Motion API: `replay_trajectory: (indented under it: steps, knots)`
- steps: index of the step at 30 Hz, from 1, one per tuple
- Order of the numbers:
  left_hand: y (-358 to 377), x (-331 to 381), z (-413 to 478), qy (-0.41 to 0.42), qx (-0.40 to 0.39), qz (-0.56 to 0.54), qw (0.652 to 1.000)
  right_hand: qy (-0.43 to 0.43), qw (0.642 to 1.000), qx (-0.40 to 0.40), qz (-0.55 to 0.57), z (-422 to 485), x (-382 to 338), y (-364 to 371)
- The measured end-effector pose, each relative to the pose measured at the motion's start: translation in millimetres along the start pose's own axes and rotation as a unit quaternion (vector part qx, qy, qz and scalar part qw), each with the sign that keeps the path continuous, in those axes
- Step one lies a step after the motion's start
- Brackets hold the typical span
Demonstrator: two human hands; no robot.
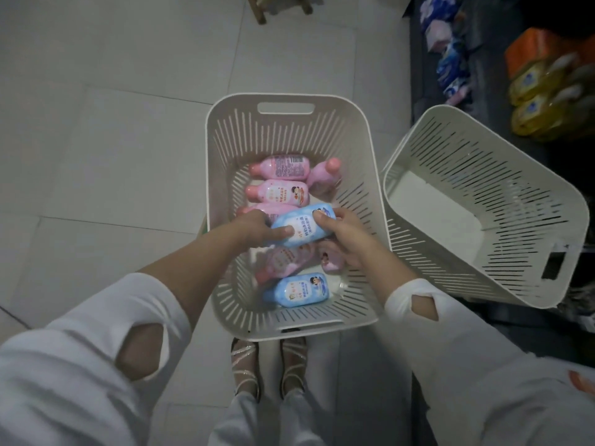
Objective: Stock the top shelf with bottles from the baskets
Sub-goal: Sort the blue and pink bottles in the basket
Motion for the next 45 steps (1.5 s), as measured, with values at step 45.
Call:
replay_trajectory:
  steps: [45]
  knots:
    - [-44.5, 70.6, -56.0, 0.16, 0.28, 0.22, 0.921, -0.137, 0.731, -0.029, -0.668, -30.7, 1.4, 27.2]
Point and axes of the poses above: each hand's wrist, its own z-axis towards the middle knuckle, its own y-axis out of the palm, x = y × z, the point moved 5 cm from there along z, towards the middle knuckle, and after that the axes turned 6 degrees about y, right-handed, at the moved point
